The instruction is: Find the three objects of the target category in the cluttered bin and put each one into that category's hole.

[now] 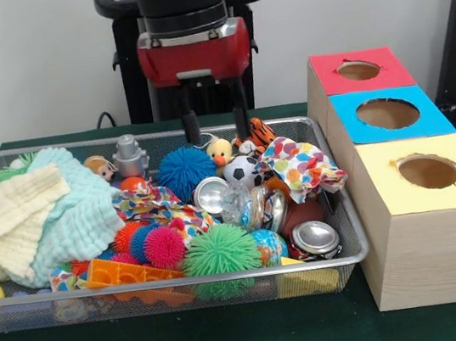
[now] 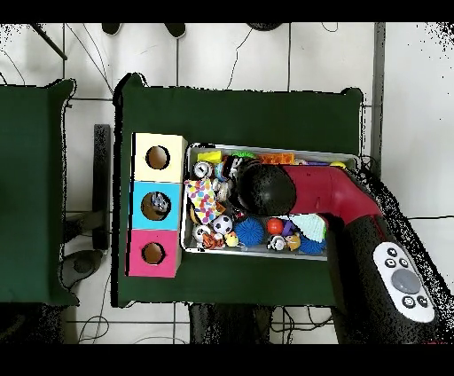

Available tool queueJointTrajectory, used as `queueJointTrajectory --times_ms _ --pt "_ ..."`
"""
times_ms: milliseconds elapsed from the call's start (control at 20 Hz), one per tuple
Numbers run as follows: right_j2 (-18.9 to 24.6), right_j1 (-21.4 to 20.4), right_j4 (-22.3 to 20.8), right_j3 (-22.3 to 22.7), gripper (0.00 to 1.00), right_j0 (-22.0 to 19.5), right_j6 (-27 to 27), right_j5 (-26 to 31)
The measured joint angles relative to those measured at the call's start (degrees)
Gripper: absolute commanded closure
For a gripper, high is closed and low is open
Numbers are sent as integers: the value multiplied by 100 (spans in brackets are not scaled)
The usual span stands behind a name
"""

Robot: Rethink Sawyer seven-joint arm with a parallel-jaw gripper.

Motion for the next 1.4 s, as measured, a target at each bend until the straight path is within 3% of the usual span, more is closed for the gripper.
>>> queueJointTrajectory --times_ms 250,750,1400 --pt "126 17 -109 0 0 19 0 0" --pt "130 205 -1011 -2 0 155 0 0" --pt "132 428 -1711 -4 0 338 0 -7"
